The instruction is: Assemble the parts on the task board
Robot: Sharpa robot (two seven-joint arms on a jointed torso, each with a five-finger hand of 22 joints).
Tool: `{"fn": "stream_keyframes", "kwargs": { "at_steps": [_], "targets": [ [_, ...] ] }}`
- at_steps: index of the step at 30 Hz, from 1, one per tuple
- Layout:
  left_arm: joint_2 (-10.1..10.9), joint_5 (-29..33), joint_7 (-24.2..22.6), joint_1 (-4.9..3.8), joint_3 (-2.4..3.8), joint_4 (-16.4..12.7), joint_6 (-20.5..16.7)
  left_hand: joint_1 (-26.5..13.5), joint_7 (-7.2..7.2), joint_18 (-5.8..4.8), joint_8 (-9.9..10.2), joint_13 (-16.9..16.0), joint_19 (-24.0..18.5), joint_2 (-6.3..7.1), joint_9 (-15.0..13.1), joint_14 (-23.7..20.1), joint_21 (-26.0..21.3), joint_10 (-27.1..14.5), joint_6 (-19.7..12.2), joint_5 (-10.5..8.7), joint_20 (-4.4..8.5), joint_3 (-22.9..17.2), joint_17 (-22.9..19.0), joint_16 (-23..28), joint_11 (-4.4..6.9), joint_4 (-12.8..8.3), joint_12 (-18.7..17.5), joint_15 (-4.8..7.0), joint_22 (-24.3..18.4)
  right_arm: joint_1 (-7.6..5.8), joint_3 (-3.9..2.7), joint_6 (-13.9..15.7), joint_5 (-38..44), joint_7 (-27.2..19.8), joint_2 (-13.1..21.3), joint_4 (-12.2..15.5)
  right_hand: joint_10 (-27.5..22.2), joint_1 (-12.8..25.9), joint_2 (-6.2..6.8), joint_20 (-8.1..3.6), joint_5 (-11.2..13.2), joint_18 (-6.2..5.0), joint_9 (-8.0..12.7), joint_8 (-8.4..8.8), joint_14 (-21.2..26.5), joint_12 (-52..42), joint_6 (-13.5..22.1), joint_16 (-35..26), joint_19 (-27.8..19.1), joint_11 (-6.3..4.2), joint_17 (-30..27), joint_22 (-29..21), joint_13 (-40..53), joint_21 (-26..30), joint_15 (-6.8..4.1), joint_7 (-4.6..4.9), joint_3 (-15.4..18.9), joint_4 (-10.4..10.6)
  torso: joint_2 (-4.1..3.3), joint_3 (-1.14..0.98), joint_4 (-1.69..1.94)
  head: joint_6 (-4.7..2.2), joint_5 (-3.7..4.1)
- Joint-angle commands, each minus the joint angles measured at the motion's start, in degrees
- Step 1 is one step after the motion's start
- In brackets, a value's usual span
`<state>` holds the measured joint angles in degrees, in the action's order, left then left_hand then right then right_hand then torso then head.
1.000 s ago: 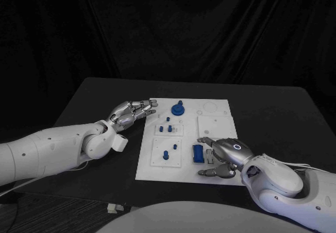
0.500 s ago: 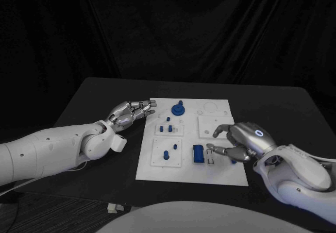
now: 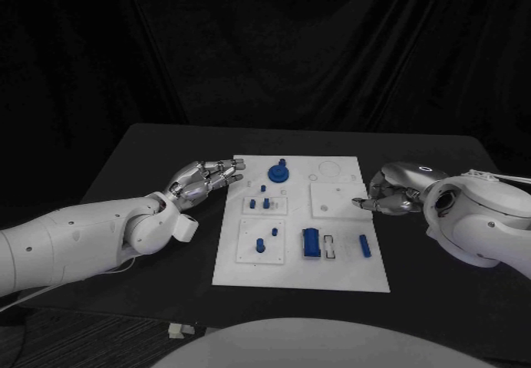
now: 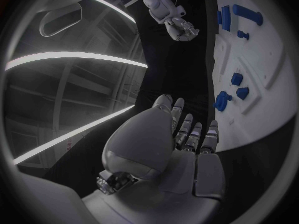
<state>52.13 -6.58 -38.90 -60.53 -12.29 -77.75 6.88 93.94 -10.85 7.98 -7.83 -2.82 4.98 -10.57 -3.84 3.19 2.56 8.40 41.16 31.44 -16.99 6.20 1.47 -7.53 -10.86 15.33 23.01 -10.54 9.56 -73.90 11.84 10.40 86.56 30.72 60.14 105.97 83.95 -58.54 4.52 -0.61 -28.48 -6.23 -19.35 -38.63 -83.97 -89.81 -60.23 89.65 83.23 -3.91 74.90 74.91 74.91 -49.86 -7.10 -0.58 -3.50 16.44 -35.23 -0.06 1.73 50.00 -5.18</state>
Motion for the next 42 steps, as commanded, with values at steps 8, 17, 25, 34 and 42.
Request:
{"fn": "stream_keyframes", "kwargs": {
  "at_steps": [8, 17, 25, 34, 42],
  "targets": [
    [0.0, 0.3, -1.9, 0.06, 0.05, -0.5, -0.3, 0.5, -0.28, -1.14, -0.2, 0.0, 0.3, 0.28, 0.0, 0.1, 0.2, 0.4, 0.2, 0.23, 0.1, -0.3, 0.0, -0.1, -0.08, -0.1, 0.1, -0.33, -0.1, -0.61, 0.0, -14.5, -4.1, 5.3, -2.4, -2.8, 6.1, -8.0, 1.05, 0.53, 1.3, -0.48, 3.2, 14.95, -5.9, -0.2, -2.2, 0.1, -0.3, 1.01, 14.5, 6.0, 15.1, 3.1, 0.72, 1.57, -2.7, -3.4, -0.01, 0.01, 0.04, 0.0, -0.3],
    [0.0, 0.3, -1.7, 0.06, 0.05, -0.4, -0.1, 0.5, -0.28, -1.15, -0.2, 0.0, 0.3, 0.29, 0.0, 0.1, 0.2, 0.3, 0.2, 0.25, 0.09, -0.3, 0.0, -0.1, -0.09, -0.1, 0.0, -0.34, 0.0, 0.06, 0.01, -16.0, -3.2, 5.5, -3.4, -2.9, 6.1, -7.1, 1.35, 0.78, 10.1, -0.22, 3.7, 18.84, -5.3, -0.2, -4.4, -1.2, 0.3, 1.16, 11.5, 6.4, 15.1, 1.6, 0.89, 1.88, -1.1, -3.0, -0.04, 0.01, 0.0, 0.0, -0.22],
    [-0.1, 0.3, -1.4, 0.06, 0.05, -0.4, 0.0, 0.5, -0.29, -1.17, -0.3, 0.0, 0.3, 0.3, 0.0, 0.1, 0.3, 0.3, 0.2, 0.27, 0.08, -0.3, 0.0, -0.1, -0.11, -0.1, 0.0, -0.35, -0.1, 1.37, 0.01, -16.7, -2.4, 5.6, -4.0, -3.1, 6.1, -6.4, 1.03, 0.96, 12.2, -0.31, 4.3, 21.64, -5.1, -0.2, -3.4, -1.8, 0.4, 1.61, 10.2, 6.2, 15.1, 2.4, 1.22, 2.52, -0.2, -2.4, -0.03, -0.01, 0.01, 0.0, -0.25],
    [-0.2, 0.3, -1.3, 0.06, 0.05, -0.1, 0.1, 0.5, -0.31, -1.2, -0.3, 0.0, 0.4, 0.31, 0.0, 0.1, 0.3, 0.3, 0.2, 0.28, 0.07, -0.3, 0.0, -0.1, -0.14, -0.1, -0.1, -0.37, 0.0, 2.75, 0.01, -17.0, -2.1, 5.7, -4.0, -3.2, 6.1, -5.7, 0.78, 1.2, 14.3, -0.32, 4.7, 23.22, -5.1, -0.2, -3.5, -1.8, 0.4, 1.86, 10.2, 6.2, 15.1, 2.5, 1.48, 2.79, 0.7, -1.8, -0.04, 0.0, 0.01, 0.0, -0.27],
    [-0.3, 0.3, -1.2, 0.06, 0.05, 0.0, 0.2, 0.6, -0.33, -1.22, -0.3, 0.0, 0.4, 0.32, 0.0, 0.1, 0.3, 0.4, 0.2, 0.29, 0.06, -0.4, 0.0, -0.2, -0.16, -0.1, -0.1, -0.4, 0.0, 3.64, 0.01, -17.6, -1.3, 5.7, -4.0, -3.3, 6.1, -5.8, 0.69, 1.34, 14.4, -0.43, 5.2, 24.68, -5.1, -0.2, -2.6, -1.9, 0.4, 2.04, 10.0, 6.1, 15.1, 3.3, 1.66, 3.18, 1.1, -1.9, -0.02, 0.0, -0.03, 0.0, -0.4]
  ]
}}
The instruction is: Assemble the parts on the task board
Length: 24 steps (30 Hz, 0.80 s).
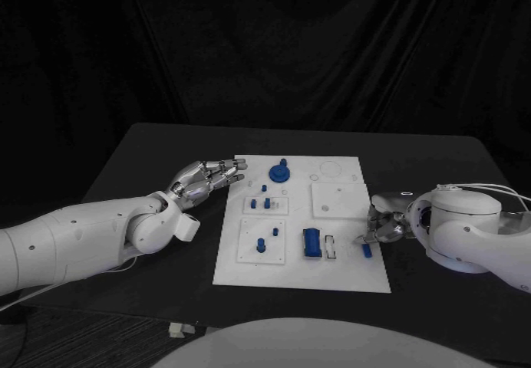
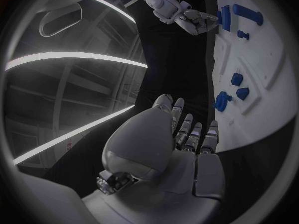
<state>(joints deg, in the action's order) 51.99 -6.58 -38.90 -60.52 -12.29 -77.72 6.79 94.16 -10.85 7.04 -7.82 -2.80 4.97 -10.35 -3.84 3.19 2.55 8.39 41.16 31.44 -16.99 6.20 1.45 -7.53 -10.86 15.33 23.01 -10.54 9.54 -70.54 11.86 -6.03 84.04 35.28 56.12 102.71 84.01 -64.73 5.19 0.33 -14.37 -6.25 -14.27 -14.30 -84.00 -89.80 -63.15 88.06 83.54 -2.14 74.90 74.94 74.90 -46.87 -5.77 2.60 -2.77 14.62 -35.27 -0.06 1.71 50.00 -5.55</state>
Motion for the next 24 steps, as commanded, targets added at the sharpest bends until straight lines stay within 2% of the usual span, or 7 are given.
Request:
{"fn": "stream_keyframes", "kwargs": {
  "at_steps": [1, 9, 13, 16, 20, 22, 24],
  "targets": [
    [-0.1, 0.3, -1.2, 0.06, 0.05, -0.1, 0.3, 0.3, -0.33, -0.29, -0.3, 0.0, 0.4, 0.1, 0.0, 0.1, 0.3, 0.4, 0.2, 0.29, 0.05, -0.4, 0.1, -0.2, -0.16, -0.1, -0.1, -0.4, 0.1, 0.41, -0.01, -1.5, 1.5, 1.2, 0.1, 0.0, 6.0, 0.4, 0.01, 0.42, 0.2, -0.4, 0.1, 0.47, -5.0, -0.2, 0.4, -0.3, 0.1, 0.28, 10.0, 6.1, 15.1, 0.3, 0.34, 0.05, 0.4, -0.1, -0.01, -0.01, 0.0, 0.0, -0.02],
    [-0.2, 0.3, -1.2, 0.06, 0.05, -0.1, 0.4, 0.3, -0.33, -0.29, -0.3, 0.0, 0.4, 0.1, 0.0, 0.1, 0.3, 0.4, 0.2, 0.29, 0.05, -0.4, 0.1, -0.2, -0.16, -0.1, -0.1, -0.4, 0.1, 1.09, -0.01, -2.4, 1.8, 1.3, 0.0, 0.3, 6.0, 0.2, -0.2, 0.57, -1.8, -0.47, 0.4, 1.51, -4.9, -0.2, 0.3, -0.5, 0.1, 0.41, 9.6, 6.0, 15.1, 0.7, 0.48, 0.22, 0.6, -0.3, 0.01, 0.01, 0.0, 0.0, -0.03],
    [-0.2, 0.3, -1.2, 0.06, 0.05, 0.0, 0.4, 0.3, -0.36, -0.33, -0.3, 0.0, 0.5, 0.13, 0.0, 0.1, 0.3, 0.4, 0.2, 0.29, 0.05, -0.4, 0.1, -0.2, -0.21, -0.1, -0.1, -0.45, 0.1, 1.54, -0.01, -1.9, 1.2, 1.3, -0.1, 0.5, 6.0, -1.1, -0.42, 0.65, -4.2, -0.51, 0.5, 2.39, -4.9, -0.2, 0.2, -0.5, 0.0, 0.51, 9.3, 5.9, 15.1, 1.1, 0.55, 0.33, 0.4, -1.4, 0.0, -0.01, 0.02, 0.0, -0.03],
    [-0.2, 0.3, -1.2, 0.06, 0.05, 0.0, 0.4, 0.4, -0.38, -0.35, -0.3, 0.0, 0.5, 0.14, 0.0, 0.1, 0.3, 0.4, 0.2, 0.3, 0.04, -0.5, 0.1, -0.2, -0.23, -0.1, -0.1, -0.47, 0.1, 1.91, -0.01, -1.3, 0.6, 1.3, -0.2, 0.7, 6.0, -2.7, -0.55, 0.69, -7.7, -0.59, 0.6, 3.2, -4.9, -0.2, 0.1, -0.6, 0.0, 0.55, 9.1, 5.8, 15.1, 1.6, 0.58, 0.4, -0.1, -2.8, 0.01, -0.01, 0.01, 0.0, -0.06],
    [-0.2, 0.3, -1.2, 0.06, 0.05, 0.0, 0.4, 0.4, -0.38, -0.35, -0.3, 0.0, 0.5, 0.14, 0.0, 0.1, 0.3, 0.4, 0.2, 0.3, 0.04, -0.5, 0.1, -0.2, -0.23, -0.1, -0.1, -0.47, 0.1, 2.27, -0.01, -0.2, 0.2, 1.3, -0.3, 0.6, 6.0, -4.6, -0.69, 0.7, -10.9, -0.63, 0.7, 3.83, -4.8, -0.2, 0.1, -0.8, 0.0, 0.57, 8.8, 5.8, 15.1, 2.0, 0.59, 0.42, -0.9, -4.3, 0.01, 0.0, 0.01, 0.0, -0.1],
    [-0.3, 0.3, -1.2, 0.06, 0.05, 0.0, 0.5, 0.4, -0.39, -0.38, -0.3, 0.0, 0.6, 0.17, 0.0, 0.2, 0.4, 0.4, 0.2, 0.31, 0.04, -0.5, 0.1, -0.2, -0.25, -0.1, -0.1, -0.5, 0.2, 2.42, -0.01, 0.8, -0.3, 1.2, -0.4, 0.6, 6.0, -6.5, -0.81, 0.69, -13.9, -0.65, 0.6, 4.19, -4.7, -0.2, 0.1, -0.9, -0.1, 0.53, 8.4, 5.7, 15.1, 2.2, 0.55, 0.37, -1.8, -6.0, 0.01, 0.0, 0.03, 0.0, -0.15],
    [-0.3, 0.3, -1.2, 0.06, 0.05, 0.0, 0.5, 0.4, -0.39, -0.38, -0.3, 0.0, 0.6, 0.17, 0.0, 0.2, 0.4, 0.4, 0.2, 0.31, 0.04, -0.5, 0.1, -0.2, -0.25, -0.1, -0.1, -0.5, 0.2, 2.5, -0.01, 1.5, -0.9, 1.2, -0.3, 0.6, 6.0, -7.3, -0.84, 0.68, -15.2, -0.65, 0.5, 4.35, -4.7, -0.2, -0.1, -1.0, 0.0, 0.53, 8.3, 5.7, 15.1, 2.2, 0.55, 0.37, -2.4, -6.9, 0.01, 0.01, 0.01, 0.0, -0.19]
  ]
}}
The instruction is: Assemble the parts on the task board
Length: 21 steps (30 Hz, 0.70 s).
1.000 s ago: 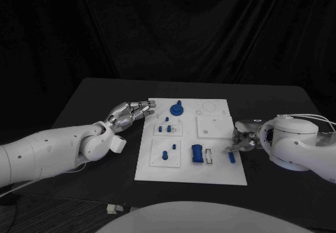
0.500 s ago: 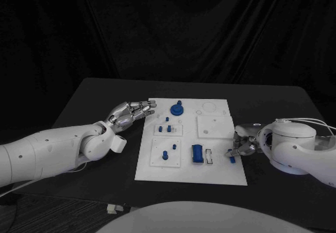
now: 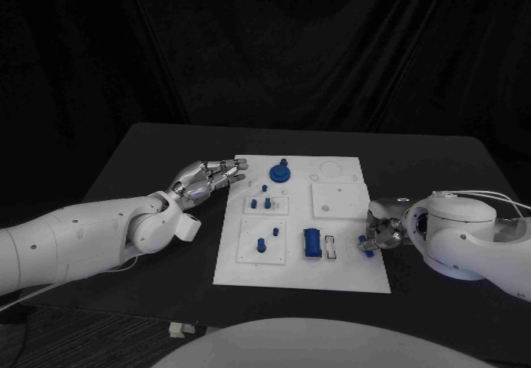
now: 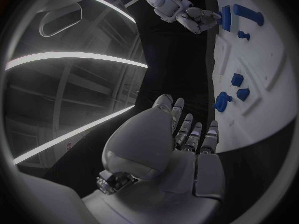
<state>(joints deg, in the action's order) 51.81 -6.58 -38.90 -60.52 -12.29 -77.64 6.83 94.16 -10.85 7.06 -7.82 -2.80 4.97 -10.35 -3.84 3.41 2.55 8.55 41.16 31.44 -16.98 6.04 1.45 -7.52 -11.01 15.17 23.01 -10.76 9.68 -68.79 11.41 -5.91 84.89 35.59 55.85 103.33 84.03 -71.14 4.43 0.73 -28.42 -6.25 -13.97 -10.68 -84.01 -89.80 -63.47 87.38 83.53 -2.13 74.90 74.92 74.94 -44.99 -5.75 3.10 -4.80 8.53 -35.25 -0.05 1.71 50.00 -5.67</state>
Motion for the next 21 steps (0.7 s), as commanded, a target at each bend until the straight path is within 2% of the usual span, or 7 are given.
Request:
{"fn": "stream_keyframes", "kwargs": {
  "at_steps": [1, 5, 7, 10, 19, 20, 21],
  "targets": [
    [-0.2, 0.3, -1.2, 0.06, 0.05, 0.0, 0.5, 0.4, -0.39, -0.4, -0.3, 0.0, 0.6, 0.17, 0.0, -0.1, 0.4, 0.2, 0.2, 0.31, 0.04, -0.3, 0.1, -0.2, -0.11, 0.1, -0.1, -0.29, 0.0, 0.76, 0.44, 1.7, -2.0, 0.9, 0.0, 0.0, 6.0, -1.8, -0.13, 0.24, -2.4, -0.66, 0.2, 0.81, -4.7, -0.2, 0.1, -0.3, 0.0, 0.49, 8.2, 5.8, 15.1, 0.4, 0.49, -0.16, -1.0, -1.7, -0.01, 0.0, 0.01, 0.0, -0.08],
    [-0.2, 0.3, -1.2, 0.06, 0.05, 0.0, 0.5, 0.4, -0.4, -0.44, -0.3, 0.0, 0.6, 0.19, 0.0, -0.1, 0.4, 0.2, 0.1, 0.34, 0.04, -0.4, 0.1, -0.2, -0.13, 0.0, -0.2, -0.32, 0.1, 0.83, 0.44, 3.5, -4.0, 0.8, 0.1, 0.2, 6.0, -3.6, -0.13, 0.22, -3.4, -0.66, 0.0, 1.12, -4.6, -0.2, 0.1, -0.4, 0.0, 0.54, 8.0, 5.8, 15.1, 0.5, 0.5, -0.06, -2.6, -3.7, -0.01, 0.0, 0.0, 0.0, -0.03],
    [-0.2, 0.3, -1.2, 0.06, 0.05, 0.0, 0.5, 0.4, -0.4, -0.44, -0.3, 0.0, 0.6, 0.19, 0.0, -0.1, 0.4, 0.2, 0.1, 0.34, 0.04, -0.4, 0.1, -0.2, -0.13, 0.0, -0.2, -0.32, 0.1, 0.85, 0.44, 4.2, -5.6, 0.8, 0.2, 0.2, 6.0, -5.3, -0.06, 0.15, -2.4, -0.68, -0.2, 1.19, -4.6, -0.2, -0.3, -0.5, 0.0, 0.68, 7.8, 5.8, 15.1, 0.5, 0.56, 0.12, -5.4, -5.9, 0.0, -0.01, 0.0, 0.0, -0.12],
    [-0.2, 0.3, -1.2, 0.06, 0.05, 0.0, 0.5, 0.4, -0.4, -0.44, -0.3, 0.0, 0.6, 0.19, 0.0, -0.1, 0.4, 0.2, 0.1, 0.34, 0.04, -0.4, 0.1, -0.2, -0.13, 0.0, -0.2, -0.32, 0.1, 0.86, 0.44, 5.5, -8.6, 0.7, 0.5, 0.3, 6.0, -4.1, 0.71, 0.34, -3.2, -0.64, -0.6, 1.42, -4.6, -0.2, -0.5, -0.5, -0.1, 0.78, 7.7, 5.8, 15.1, 0.8, 0.65, 0.21, -8.2, -7.1, -0.01, -0.01, 0.01, 0.0, -0.29],
    [-0.4, 0.3, -1.2, 0.06, 0.05, 0.1, 0.7, 0.5, -0.42, -0.52, -0.2, 0.0, 0.6, 0.22, 0.0, -0.1, 0.4, 0.2, 0.1, 0.44, 0.04, -0.5, 0.1, -0.2, -0.16, 0.0, -0.2, -0.35, 0.1, 0.33, 0.42, 10.1, -20.8, 0.5, 1.9, 1.6, 6.0, -1.5, 1.41, 0.36, -3.1, -0.71, -1.3, 1.17, -4.6, -0.2, -0.6, -0.5, -0.1, 0.69, 7.6, 5.8, 15.1, 1.0, 0.66, 0.13, -10.6, -7.9, -0.01, -0.01, 0.01, 0.0, -0.43],
    [-0.4, 0.3, -1.2, 0.06, 0.05, 0.2, 0.9, 0.7, -0.45, -0.73, -0.2, 0.0, 0.7, 0.32, 0.0, -0.1, 0.4, 0.3, 0.0, 0.99, 0.04, -0.8, 0.1, -0.2, -0.21, -0.2, -0.2, -0.4, 0.0, 0.03, 0.41, 10.6, -23.0, 0.5, 2.0, 1.7, 6.0, -0.9, 1.42, 0.35, -3.0, -0.74, -1.4, 1.05, -4.6, -0.2, -0.6, -0.5, -0.1, 0.66, 7.6, 5.8, 15.1, 1.2, 0.65, 0.07, -10.9, -7.9, 0.0, 0.0, 0.0, 0.0, -0.43],
    [-0.4, 0.3, -1.2, 0.06, 0.05, 0.2, 1.0, 0.9, -0.5, -0.95, -0.2, 0.0, 0.7, 0.61, 0.0, 0.0, 0.4, 0.3, 0.0, 2.44, 0.05, -1.1, 0.1, -0.2, -0.26, -0.4, -0.3, -0.43, 0.0, -0.3, 0.41, 11.1, -25.2, 0.5, 2.1, 1.7, 6.0, -0.6, 1.46, 0.34, -2.9, -0.75, -1.5, 1.0, -4.6, -0.2, -0.7, -0.5, -0.1, 0.65, 7.6, 5.7, 15.1, 1.2, 0.63, 0.04, -11.0, -7.8, 0.01, 0.0, 0.0, 0.0, -0.43]
  ]
}}
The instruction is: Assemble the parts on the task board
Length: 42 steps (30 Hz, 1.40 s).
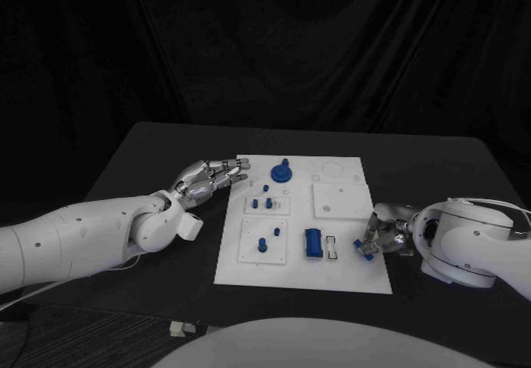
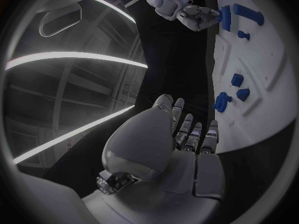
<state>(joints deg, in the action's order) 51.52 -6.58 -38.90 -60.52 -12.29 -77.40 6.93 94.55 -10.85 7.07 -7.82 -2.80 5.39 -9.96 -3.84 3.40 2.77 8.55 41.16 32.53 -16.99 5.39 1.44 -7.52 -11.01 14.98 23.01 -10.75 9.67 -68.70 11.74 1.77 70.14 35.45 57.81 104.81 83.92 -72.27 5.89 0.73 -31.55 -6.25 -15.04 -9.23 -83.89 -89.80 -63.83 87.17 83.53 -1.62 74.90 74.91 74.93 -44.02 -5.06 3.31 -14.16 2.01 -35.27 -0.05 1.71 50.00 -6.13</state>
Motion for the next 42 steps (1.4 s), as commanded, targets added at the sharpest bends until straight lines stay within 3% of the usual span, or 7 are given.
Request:
{"fn": "stream_keyframes", "kwargs": {
  "at_steps": [1, 8, 22, 32, 42],
  "targets": [
    [-0.1, 0.3, -1.2, 0.06, 0.05, 0.0, 1.0, 0.6, -0.53, -1.41, -0.3, 0.0, 0.4, 0.81, 0.0, 0.0, 0.2, 0.5, 0.0, 3.27, 0.07, -1.0, 0.1, -0.1, -0.27, -0.4, -0.5, -0.47, -0.1, -0.77, 0.08, 3.9, -13.2, 0.6, 0.2, 0.3, 6.1, 1.0, 0.01, 0.34, 0.2, -0.76, -0.5, -0.52, -4.7, -0.2, -0.3, -0.3, -0.1, 0.11, 7.6, 5.7, 15.1, 0.3, -0.07, -0.2, -1.8, -1.2, 0.05, 0.0, 0.0, 0.0, 0.04],
    [-0.1, 0.3, -1.1, 0.06, 0.05, 0.0, 1.0, 0.2, -0.59, -1.62, -0.3, 0.0, 0.5, 0.89, 0.0, 0.0, 0.2, 0.5, 0.0, 3.55, 0.08, -1.1, 0.1, -0.1, -0.29, -0.2, -0.5, -0.47, -0.1, -2.03, 0.08, 6.7, -25.6, 0.6, -0.2, -0.3, 6.1, 2.8, 0.03, 0.27, -0.9, -0.83, -0.9, -0.72, -4.7, -0.2, -0.1, -0.3, -0.1, 0.0, 7.6, 5.6, 15.1, 0.7, -0.17, -0.32, -2.8, -1.1, 0.06, -0.01, 0.0, 0.0, 0.08],
    [-0.4, 0.3, -0.9, 0.06, 0.05, 0.1, 1.2, 0.1, -0.58, -1.67, -0.3, 0.0, 0.5, 0.89, 0.0, 0.0, 0.2, 0.6, 0.0, 3.53, 0.08, -1.2, 0.1, -0.1, -0.29, -0.1, -0.5, -0.46, -0.1, -2.05, 0.1, 13.3, -35.9, 0.7, -1.7, -1.4, 6.1, 4.0, 0.03, 0.27, -1.1, -0.83, -1.2, -0.85, -4.7, -0.2, 0.1, -0.3, -0.1, 0.01, 7.6, 5.6, 15.1, 0.8, -0.17, -0.32, -3.2, -1.0, 0.0, 0.0, 0.09, 0.0, 0.48],
    [-0.3, 0.3, -0.9, 0.06, 0.05, 0.1, 1.2, 0.1, -0.56, -1.71, -0.3, 0.0, 0.6, 0.89, 0.0, 0.0, 0.2, 0.6, 0.0, 3.61, 0.09, -1.2, 0.1, -0.1, -0.29, -0.1, -0.5, -0.46, 0.0, -0.75, 0.1, 14.3, -37.0, 0.8, -2.4, -2.0, 6.1, 4.9, 0.0, 0.29, -0.6, -0.88, -1.3, -0.86, -4.6, -0.2, 0.4, -0.4, -0.3, 0.05, 7.2, 5.5, 15.1, 1.2, -0.14, -0.29, -3.5, -0.9, -0.01, 0.0, -0.03, 0.0, 0.11],
    [-0.3, 0.3, -0.8, 0.06, 0.05, 0.1, 1.2, 0.1, -0.56, -1.72, -0.3, 0.0, 0.6, 0.89, 0.0, 0.0, 0.3, 0.6, 0.0, 3.62, 0.09, -1.2, 0.1, -0.2, -0.28, -0.1, -0.4, -0.46, 0.0, 0.66, 0.11, 14.6, -36.6, 0.9, -2.7, -2.3, 6.1, 5.2, -0.14, 0.3, -0.1, -0.91, -1.5, -0.92, -4.6, -0.2, 0.5, -0.6, -0.3, 0.05, 6.9, 5.5, 15.1, 1.4, -0.13, -0.3, -3.8, -0.9, 0.01, -0.01, 0.03, 0.0, 0.31]
  ]
}}
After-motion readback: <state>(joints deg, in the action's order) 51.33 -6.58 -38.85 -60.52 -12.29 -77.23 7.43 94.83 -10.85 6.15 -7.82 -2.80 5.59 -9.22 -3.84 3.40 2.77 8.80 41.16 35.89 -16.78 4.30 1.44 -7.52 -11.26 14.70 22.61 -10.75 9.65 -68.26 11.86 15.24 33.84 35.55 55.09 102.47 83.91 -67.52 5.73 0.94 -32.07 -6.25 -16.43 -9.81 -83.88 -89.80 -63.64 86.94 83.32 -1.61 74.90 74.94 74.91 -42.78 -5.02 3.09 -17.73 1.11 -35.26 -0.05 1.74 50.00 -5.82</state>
